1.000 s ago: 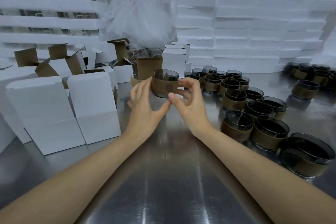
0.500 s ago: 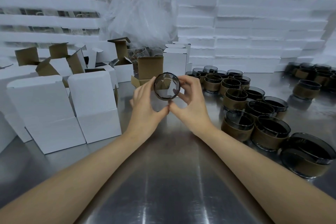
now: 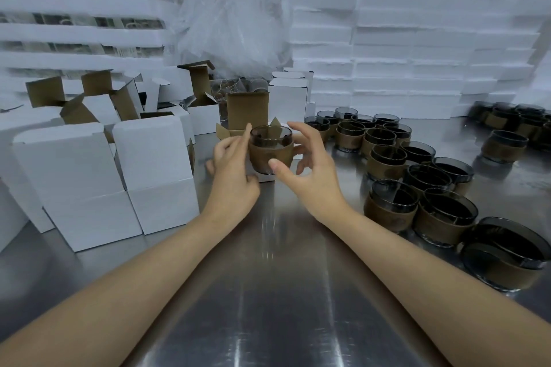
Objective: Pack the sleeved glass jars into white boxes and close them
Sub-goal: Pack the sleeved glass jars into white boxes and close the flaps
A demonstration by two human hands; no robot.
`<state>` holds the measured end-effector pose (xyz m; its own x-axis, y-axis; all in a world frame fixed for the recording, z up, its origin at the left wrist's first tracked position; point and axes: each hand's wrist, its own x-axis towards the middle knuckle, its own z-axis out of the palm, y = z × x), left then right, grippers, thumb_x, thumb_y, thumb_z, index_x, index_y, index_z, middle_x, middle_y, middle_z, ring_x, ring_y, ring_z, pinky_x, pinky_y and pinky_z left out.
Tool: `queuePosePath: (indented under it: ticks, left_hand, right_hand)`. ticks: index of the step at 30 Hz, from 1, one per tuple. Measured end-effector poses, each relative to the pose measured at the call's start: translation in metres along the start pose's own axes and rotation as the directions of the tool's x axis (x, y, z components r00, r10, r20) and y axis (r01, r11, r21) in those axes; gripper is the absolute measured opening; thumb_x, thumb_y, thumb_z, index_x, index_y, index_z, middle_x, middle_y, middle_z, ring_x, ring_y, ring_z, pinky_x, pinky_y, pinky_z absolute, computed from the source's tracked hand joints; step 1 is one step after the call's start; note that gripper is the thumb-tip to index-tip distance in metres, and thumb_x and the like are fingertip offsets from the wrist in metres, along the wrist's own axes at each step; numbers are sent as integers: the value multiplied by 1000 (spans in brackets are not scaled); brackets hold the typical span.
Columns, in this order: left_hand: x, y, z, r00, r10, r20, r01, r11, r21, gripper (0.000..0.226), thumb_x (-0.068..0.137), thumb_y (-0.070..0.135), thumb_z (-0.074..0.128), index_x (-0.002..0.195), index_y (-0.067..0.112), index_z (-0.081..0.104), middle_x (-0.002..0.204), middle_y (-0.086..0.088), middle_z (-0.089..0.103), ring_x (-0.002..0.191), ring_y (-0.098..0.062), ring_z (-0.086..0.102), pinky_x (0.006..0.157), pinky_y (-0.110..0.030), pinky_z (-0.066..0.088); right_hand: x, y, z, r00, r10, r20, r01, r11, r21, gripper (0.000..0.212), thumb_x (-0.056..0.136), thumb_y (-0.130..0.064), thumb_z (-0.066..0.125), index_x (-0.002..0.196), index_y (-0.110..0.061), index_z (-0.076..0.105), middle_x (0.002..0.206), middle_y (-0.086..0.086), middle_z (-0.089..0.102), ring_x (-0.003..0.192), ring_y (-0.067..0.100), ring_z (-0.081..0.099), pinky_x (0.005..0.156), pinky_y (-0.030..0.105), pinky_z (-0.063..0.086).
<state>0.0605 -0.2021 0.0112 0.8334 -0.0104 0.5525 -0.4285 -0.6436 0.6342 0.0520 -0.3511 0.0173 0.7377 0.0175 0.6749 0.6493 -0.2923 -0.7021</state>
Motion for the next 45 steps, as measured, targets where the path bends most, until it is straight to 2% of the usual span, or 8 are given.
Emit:
queuePosePath:
  ticks: [4, 11, 17, 21, 27, 36, 40, 45]
  left_hand:
    - [2, -6, 3, 991, 132, 24, -134, 960, 244, 54, 79, 3, 55, 130, 19, 49, 135, 5, 47, 134, -14, 22, 97, -27, 15]
    - [2, -2, 3, 954, 297, -49, -284, 941, 184, 20, 86, 3, 56, 90, 23, 54, 92, 13, 50, 104, -10, 37, 75, -26, 16]
    - [-2, 13, -1, 963, 125, -240, -155, 982, -110, 62, 77, 2, 56, 134, 21, 43, 136, 8, 29, 130, -2, 15, 105, -7, 12]
    - [-3, 8, -1, 1000, -17, 12, 19, 982, -187, 57, 93, 17, 56, 143, 31, 34, 154, 5, 12, 142, -10, 18, 112, -27, 21]
    - [-1, 5, 2, 992, 27, 125, -1, 978, -208, 63, 97, 22, 50, 150, 36, 20, 157, 15, 19, 143, -1, 15, 112, -21, 14]
    - [-2, 6, 4, 983, 54, 173, -27, 987, -157, 64, 99, 34, 46, 154, 27, 14, 159, 8, 19, 146, -8, 13, 119, -33, 17]
    - [-2, 4, 5, 989, 22, 149, -2, 991, -133, 55, 99, 30, 49, 151, 25, 28, 148, 4, 38, 137, -10, 31, 109, -24, 25]
    - [-2, 1, 7, 987, 56, 151, -33, 988, -151, 62, 100, 28, 48, 153, 25, 16, 159, 8, 18, 145, -6, 16, 115, -24, 17]
  right_hand:
    - [0, -1, 1, 998, 30, -63, -28, 999, 22, 42, 80, -33, 69, 117, -39, 50, 105, -8, 65, 90, 4, 58, 73, 21, 43]
    - [1, -4, -5, 982, -23, -186, 19, 1000, -21, 39, 78, -49, 63, 114, -45, 48, 118, 0, 60, 113, 15, 55, 101, 45, 42]
    - [3, -5, -5, 974, -19, -226, 18, 1000, -5, 39, 80, -46, 63, 114, -42, 45, 119, 6, 57, 114, 18, 54, 100, 38, 44]
    - [3, 0, -5, 980, -7, -201, -10, 996, -85, 43, 81, -43, 67, 115, -47, 41, 123, 0, 54, 119, 13, 50, 104, 42, 41]
    - [5, 7, -3, 982, -34, -184, 12, 993, -118, 50, 83, -35, 69, 123, -38, 40, 129, -4, 48, 125, 16, 47, 106, 43, 40]
    - [11, 17, -11, 1000, -1, -29, -8, 951, -309, 48, 85, -33, 67, 128, -22, 50, 131, 0, 43, 115, -13, 31, 95, -3, 22]
    - [13, 19, -14, 1000, -16, -13, 11, 935, -354, 17, 89, -19, 65, 105, -11, 66, 117, -4, 57, 124, 14, 40, 100, 7, 25]
    - [11, 18, -8, 997, 11, -73, -26, 979, -201, 24, 88, -15, 66, 112, -16, 61, 119, -4, 54, 120, 14, 47, 103, 27, 39]
